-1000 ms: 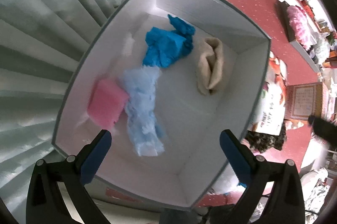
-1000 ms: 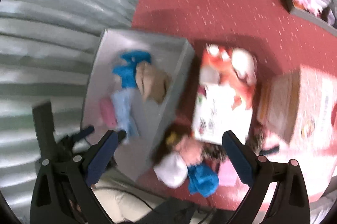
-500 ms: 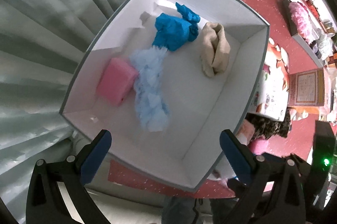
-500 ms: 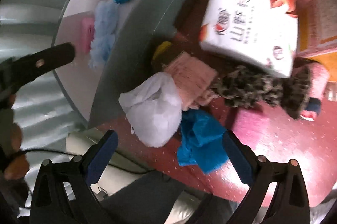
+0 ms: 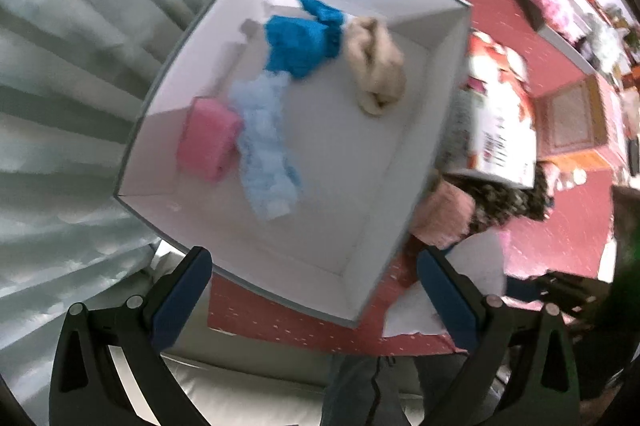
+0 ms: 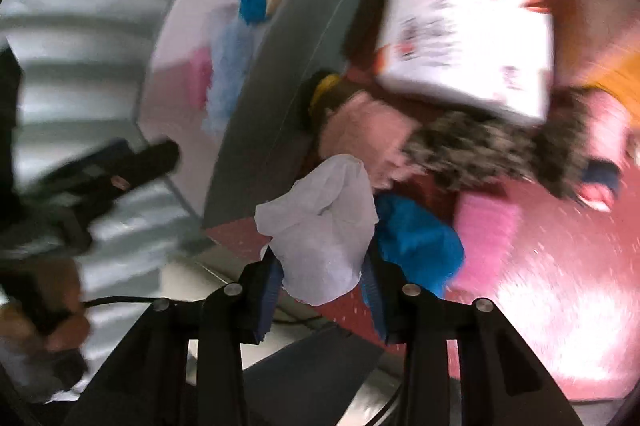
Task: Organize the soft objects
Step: 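Lower the left tool onto the teal blue cloth and close while the right tool lifts the white cloth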
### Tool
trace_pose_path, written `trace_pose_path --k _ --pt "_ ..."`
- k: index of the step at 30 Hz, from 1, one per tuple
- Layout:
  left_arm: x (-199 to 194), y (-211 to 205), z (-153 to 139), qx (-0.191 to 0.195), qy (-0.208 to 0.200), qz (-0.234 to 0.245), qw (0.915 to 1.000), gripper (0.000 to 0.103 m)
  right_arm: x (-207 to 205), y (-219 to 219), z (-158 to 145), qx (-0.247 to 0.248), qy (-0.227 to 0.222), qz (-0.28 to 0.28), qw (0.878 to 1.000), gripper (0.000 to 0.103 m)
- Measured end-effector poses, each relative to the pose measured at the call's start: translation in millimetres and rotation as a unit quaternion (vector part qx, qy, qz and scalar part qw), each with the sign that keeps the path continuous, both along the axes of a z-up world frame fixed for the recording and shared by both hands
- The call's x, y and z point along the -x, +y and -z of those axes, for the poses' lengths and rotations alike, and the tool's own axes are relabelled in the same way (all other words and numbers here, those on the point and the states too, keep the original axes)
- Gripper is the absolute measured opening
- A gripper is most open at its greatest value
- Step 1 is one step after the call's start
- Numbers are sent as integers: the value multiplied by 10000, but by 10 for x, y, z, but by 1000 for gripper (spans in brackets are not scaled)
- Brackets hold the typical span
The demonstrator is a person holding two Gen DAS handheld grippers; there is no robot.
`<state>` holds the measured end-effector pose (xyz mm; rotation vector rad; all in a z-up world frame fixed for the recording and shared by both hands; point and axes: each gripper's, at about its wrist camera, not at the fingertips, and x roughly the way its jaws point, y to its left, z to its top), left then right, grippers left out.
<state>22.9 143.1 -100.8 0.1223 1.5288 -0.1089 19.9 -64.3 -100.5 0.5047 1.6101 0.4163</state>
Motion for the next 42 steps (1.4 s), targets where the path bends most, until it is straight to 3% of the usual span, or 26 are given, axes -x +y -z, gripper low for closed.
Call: trace_pose_path --k 6,12,16,19,21,22,23,28,31,39,40,41,42 --pt "262 -346 -68 288 38 422 9987 103 258 -848 -305 -230 -98 868 9959 40" --pt "545 -945 107 102 264 842 9960 103 579 -1697 -110 516 343 1610 9850 40" --pt "596 -1210 468 -49 579 552 9968 103 703 -2019 102 1084 615 1710 9774 44" --pt "555 -1187 752 -6 958 -195 9952 103 737 -2112 285 1116 931 1888 9712 46" --pt "539 -1153 858 -48 1039 -529 9932 103 771 -2149 357 1118 1026 2049 9670 60" --pt "527 -1126 919 -91 1068 -719 9916 103 788 -2159 387 1141 1075 2114 9647 73" --pt "519 -1101 956 -92 1098 -840 9904 103 806 -2158 407 1150 1105 2178 9629 77" --pt "473 -962 1137 186 1302 -1457 9805 103 842 -2078 533 1098 1293 2391 9561 77" --pt "440 -980 1227 182 1334 -1447 9803 103 842 -1955 668 1155 1432 2428 9525 77" --pt "363 -972 1373 259 1324 -1383 9812 103 879 -1696 750 1435 1396 2059 9579 76" --pt "363 -971 1383 249 1323 -1375 9813 103 886 -1677 757 1438 1394 2036 9584 73" --pt "354 -981 1396 253 1333 -1375 9812 103 894 -1655 765 1423 1399 2030 9586 57" --pt "344 -975 1409 281 1375 -1383 9804 103 907 -1650 804 1397 1426 2018 9589 55"
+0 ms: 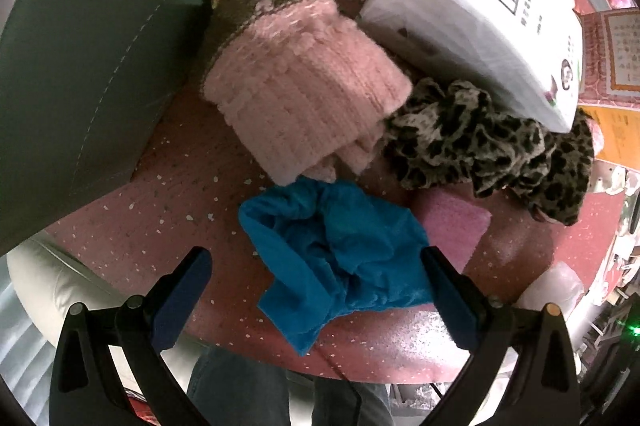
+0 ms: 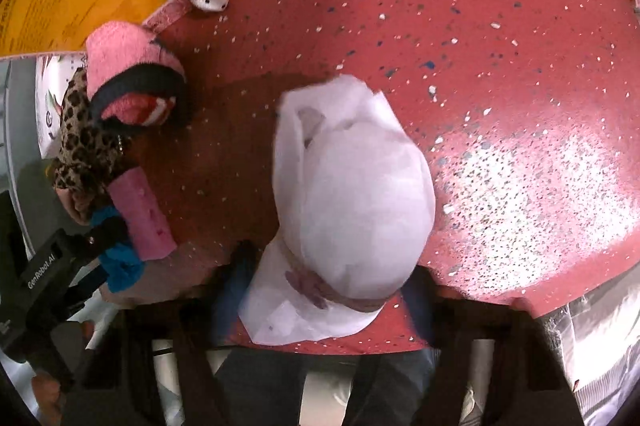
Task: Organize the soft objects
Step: 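Lower the left tool onto the teal blue cloth and close while the right tool lifts the white cloth, then carry the teal cloth with the left tool while the right tool carries the white cloth over the box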
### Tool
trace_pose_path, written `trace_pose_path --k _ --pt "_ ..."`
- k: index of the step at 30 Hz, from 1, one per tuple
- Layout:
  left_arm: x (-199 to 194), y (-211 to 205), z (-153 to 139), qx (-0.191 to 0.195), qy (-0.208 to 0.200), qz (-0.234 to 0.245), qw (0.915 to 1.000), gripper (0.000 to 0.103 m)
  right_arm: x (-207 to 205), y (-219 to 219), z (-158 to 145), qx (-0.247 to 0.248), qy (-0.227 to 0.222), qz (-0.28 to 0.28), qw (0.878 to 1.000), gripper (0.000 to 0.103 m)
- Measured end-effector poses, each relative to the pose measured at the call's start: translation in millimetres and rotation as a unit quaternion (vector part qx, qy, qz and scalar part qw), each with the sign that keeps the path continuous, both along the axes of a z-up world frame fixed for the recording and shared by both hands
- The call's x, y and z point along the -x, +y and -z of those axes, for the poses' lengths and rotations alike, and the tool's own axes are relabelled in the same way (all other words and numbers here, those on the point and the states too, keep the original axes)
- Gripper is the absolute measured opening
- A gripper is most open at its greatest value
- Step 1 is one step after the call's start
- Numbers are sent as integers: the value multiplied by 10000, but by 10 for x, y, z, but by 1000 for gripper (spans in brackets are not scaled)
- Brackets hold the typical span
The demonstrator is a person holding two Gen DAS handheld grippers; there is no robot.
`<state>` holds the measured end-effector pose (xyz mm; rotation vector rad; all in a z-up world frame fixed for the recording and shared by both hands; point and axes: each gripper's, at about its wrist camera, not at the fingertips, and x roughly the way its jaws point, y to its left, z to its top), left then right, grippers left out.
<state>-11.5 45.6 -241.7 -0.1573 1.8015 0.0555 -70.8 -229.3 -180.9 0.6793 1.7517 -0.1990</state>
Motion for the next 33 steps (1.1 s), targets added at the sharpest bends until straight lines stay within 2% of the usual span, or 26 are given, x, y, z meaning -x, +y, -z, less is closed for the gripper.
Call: trace_pose_path --k 2,5,6,7,8,10,13,21,27,33 --pt "-6 16 14 81 48 -50 9999 102 32 -53 -18 -48 -46 3 10000 49" --pt "10 97 -56 493 22 -56 9988 82 42 -15 -99 -91 -217 -174 9996 49" --pt "23 89 -81 623 -14 -43 9980 69 34 -27 -148 -34 -284 -245 9993 49" --pt "13 77 -114 705 -25 48 9975 63 15 -53 -230 86 -388 -336 9986 49" --pt "7 61 -133 678 -18 144 9976 61 -5 -80 -295 150 -475 -368 9981 49" --pt "-2 45 -164 693 -46 278 9972 50 -50 -164 -402 174 -611 -279 9976 49" --pt "0 57 -187 738 -29 378 9966 42 -118 -345 -545 217 -777 -21 9967 49" --pt "42 37 -559 764 -414 1156 9895 41 -383 -703 -895 299 -1279 557 9898 49" --pt "96 -12 -943 949 -799 1839 9751 41 -906 -899 -1297 273 -1751 898 9801 49" --pt "-15 -126 -1295 1061 -1289 2259 9597 41 -1410 -650 -1744 329 -2357 686 9689 49"
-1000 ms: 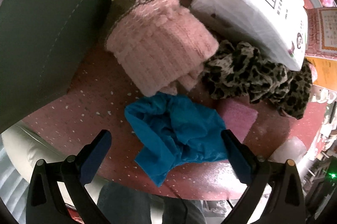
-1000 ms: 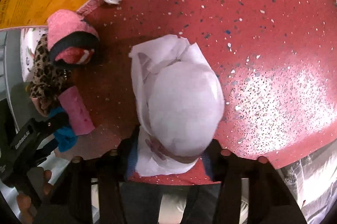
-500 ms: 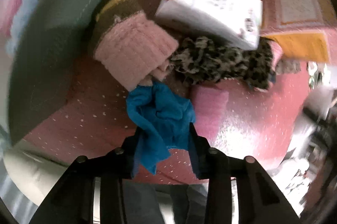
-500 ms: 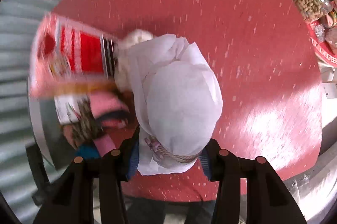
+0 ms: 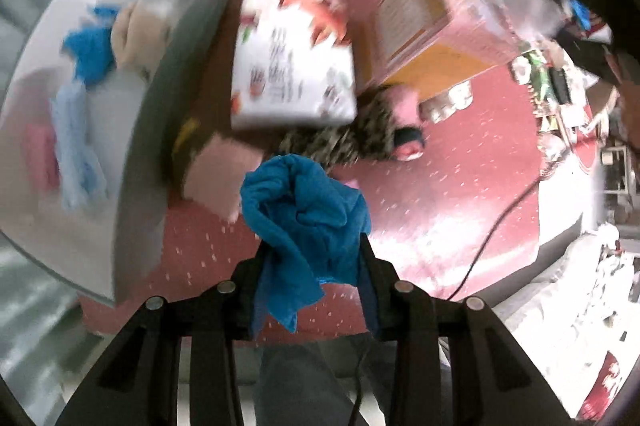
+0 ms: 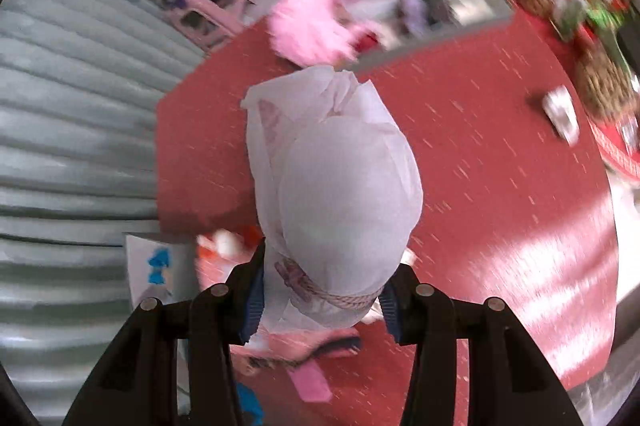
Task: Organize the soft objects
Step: 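Carry the teal cloth with the left tool while the right tool carries the white cloth over the box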
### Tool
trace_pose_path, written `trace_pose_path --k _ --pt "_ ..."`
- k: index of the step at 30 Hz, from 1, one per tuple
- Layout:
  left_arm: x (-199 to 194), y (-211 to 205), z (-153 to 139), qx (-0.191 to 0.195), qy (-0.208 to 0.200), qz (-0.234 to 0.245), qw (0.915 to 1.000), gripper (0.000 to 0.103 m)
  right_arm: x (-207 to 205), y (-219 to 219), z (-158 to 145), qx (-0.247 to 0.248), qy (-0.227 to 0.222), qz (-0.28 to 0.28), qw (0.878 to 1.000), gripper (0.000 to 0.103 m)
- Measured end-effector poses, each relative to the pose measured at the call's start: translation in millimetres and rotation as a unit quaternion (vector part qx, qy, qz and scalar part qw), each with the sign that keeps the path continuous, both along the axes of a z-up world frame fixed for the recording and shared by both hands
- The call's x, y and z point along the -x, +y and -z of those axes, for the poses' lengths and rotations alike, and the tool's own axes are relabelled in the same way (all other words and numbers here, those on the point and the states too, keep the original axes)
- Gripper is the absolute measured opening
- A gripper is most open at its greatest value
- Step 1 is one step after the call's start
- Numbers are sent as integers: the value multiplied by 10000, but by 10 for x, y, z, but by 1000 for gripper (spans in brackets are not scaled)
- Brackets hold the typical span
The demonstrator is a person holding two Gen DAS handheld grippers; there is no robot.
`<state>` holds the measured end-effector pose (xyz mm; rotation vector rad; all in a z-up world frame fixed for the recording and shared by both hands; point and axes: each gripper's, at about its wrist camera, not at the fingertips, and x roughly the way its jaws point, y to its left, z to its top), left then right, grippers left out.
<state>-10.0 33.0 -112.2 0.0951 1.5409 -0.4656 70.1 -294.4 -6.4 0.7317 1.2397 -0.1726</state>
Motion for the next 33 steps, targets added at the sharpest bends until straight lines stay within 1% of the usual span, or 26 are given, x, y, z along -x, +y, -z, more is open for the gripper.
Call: trace_pose_path --k 2,5,8,12,14,17,20,24,29,33 --pt "-69 -26 -127 113 -102 44 9999 41 -194 151 -132 97 -123 -110 9998 49" --pt "-204 -11 -253 265 -168 5 9995 41 -473 320 -263 110 -231 -274 9993 49" --pt "-283 9 -308 388 -251 -59 9989 41 -622 545 -333 157 -303 -503 9982 49" --pt "-463 68 -365 568 -232 -261 9978 41 -768 774 -304 129 -316 -819 9961 49" --pt "-596 27 -369 539 -278 -334 9976 41 -817 906 -290 162 -276 -980 9947 49" --pt "-819 52 -463 451 -430 -371 9974 41 -837 1039 -259 143 -153 -1070 9940 49" --pt "-1048 23 -526 457 -572 -389 9966 41 -810 1095 -199 129 -63 -1097 9939 49" --pt "-1316 -47 -579 342 -811 -366 9954 41 -791 1117 -134 162 29 -1098 9938 49" --pt "-1564 -105 -549 287 -875 -439 9948 41 -823 1106 -101 201 123 -1040 9943 49" --pt "-1690 -107 -472 198 -802 -486 9954 41 -872 1148 -109 272 187 -1092 9935 49"
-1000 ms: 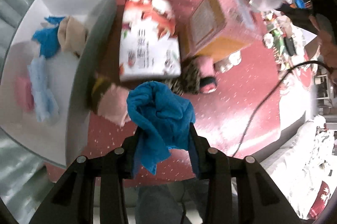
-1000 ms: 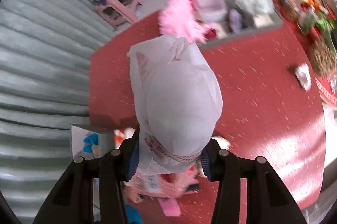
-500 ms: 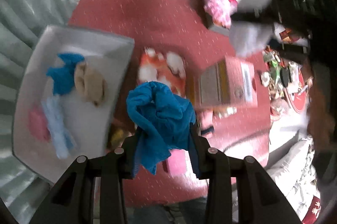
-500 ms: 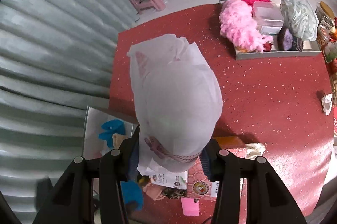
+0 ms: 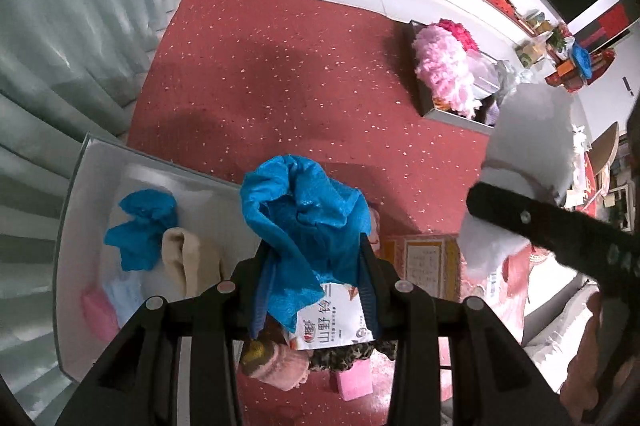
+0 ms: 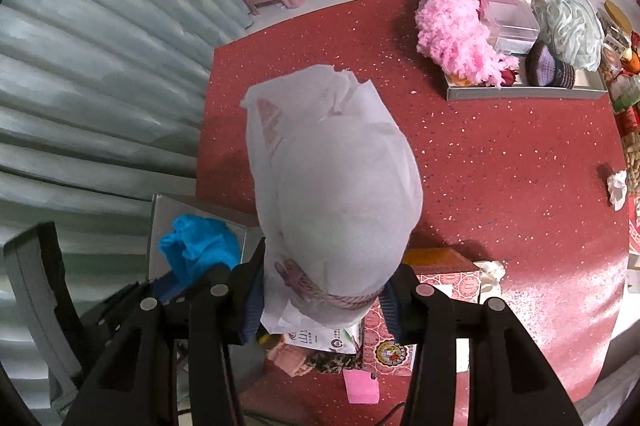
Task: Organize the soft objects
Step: 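Carry the teal cloth with the left tool while the right tool carries the white cloth over the box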
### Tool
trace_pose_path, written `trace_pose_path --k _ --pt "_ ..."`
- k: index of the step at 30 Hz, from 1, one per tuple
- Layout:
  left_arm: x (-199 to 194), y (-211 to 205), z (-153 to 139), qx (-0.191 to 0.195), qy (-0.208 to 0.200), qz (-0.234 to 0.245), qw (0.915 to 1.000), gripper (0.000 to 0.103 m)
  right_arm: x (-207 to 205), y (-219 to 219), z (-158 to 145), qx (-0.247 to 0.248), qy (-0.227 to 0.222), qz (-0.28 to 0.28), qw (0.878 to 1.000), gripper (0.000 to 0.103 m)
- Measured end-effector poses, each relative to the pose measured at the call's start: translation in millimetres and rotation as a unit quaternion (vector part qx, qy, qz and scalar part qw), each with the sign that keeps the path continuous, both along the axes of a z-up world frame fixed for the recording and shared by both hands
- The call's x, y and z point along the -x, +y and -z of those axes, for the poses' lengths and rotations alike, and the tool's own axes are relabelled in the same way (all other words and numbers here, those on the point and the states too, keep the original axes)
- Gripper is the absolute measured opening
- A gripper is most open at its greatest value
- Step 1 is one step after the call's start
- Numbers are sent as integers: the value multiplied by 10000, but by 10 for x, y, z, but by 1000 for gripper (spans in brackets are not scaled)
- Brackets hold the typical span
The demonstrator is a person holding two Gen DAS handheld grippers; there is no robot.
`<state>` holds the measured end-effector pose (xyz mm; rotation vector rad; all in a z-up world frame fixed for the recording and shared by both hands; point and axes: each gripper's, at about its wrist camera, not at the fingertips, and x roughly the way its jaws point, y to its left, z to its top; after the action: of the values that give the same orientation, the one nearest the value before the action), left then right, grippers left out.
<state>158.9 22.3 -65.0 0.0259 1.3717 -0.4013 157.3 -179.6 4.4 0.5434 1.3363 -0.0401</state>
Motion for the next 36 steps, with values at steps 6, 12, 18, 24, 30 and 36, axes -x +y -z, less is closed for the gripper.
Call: trace_pose_path --k 6,12,18,24,30,36 --pt "-44 146 59 -59 40 -102 9999 41 -87 162 35 104 124 -146 9998 49" --pt "-106 408 84 -24 77 -351 9994 41 -202 427 62 202 190 -389 9989 49" --pt "-102 703 102 -93 84 -569 9983 41 -304 757 90 216 203 -690 9972 49" --pt "-45 1013 115 -159 85 -809 9966 41 -333 1116 126 198 245 -1002 9945 49" --pt "32 1272 126 -257 85 -985 9948 41 -327 1433 175 185 286 -1290 9911 49" --pt "74 1421 154 -322 102 -1064 9937 41 -333 1620 224 190 314 -1490 9882 49"
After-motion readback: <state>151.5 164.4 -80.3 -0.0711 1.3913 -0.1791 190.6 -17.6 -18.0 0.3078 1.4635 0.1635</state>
